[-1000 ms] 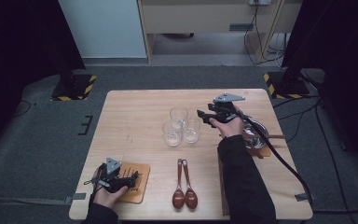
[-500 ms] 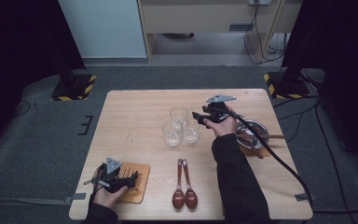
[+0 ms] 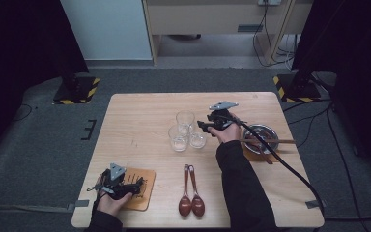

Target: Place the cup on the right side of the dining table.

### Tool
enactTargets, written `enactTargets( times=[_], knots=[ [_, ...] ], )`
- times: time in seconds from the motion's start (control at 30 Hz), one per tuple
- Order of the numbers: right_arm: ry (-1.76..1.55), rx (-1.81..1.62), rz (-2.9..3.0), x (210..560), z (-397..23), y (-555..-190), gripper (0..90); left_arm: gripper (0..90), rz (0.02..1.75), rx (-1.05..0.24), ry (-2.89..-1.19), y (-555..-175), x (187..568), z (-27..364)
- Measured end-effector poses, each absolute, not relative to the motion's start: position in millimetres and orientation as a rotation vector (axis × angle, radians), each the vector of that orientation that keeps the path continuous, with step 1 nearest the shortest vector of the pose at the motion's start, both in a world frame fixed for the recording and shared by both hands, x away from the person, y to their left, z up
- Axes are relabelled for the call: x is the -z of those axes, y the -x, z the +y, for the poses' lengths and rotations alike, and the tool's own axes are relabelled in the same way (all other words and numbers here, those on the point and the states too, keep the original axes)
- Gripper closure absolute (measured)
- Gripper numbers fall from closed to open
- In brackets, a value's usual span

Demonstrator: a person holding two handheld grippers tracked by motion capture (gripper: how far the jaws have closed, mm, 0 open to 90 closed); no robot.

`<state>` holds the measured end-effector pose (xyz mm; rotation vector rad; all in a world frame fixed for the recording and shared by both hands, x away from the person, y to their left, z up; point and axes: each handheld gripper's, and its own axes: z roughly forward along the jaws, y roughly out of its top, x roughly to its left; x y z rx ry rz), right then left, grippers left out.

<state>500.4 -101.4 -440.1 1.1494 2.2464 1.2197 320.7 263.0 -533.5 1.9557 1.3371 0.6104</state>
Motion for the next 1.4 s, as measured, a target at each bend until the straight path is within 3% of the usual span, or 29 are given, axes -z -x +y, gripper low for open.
enactTargets(
  times=[0.57, 1.4],
  knots=[
    [-1.221, -1.142, 2.315, 460.1, -99.4, -511.2, 54.7, 3.7, 1.337, -0.609, -1.956, -320.7, 533.5, 263.1],
    [-1.324, -1.073, 2.394, 477.2, -95.8, -524.1, 73.1, 3.5, 1.335, -0.607, -1.955, -320.7, 533.5, 263.3]
  ],
)
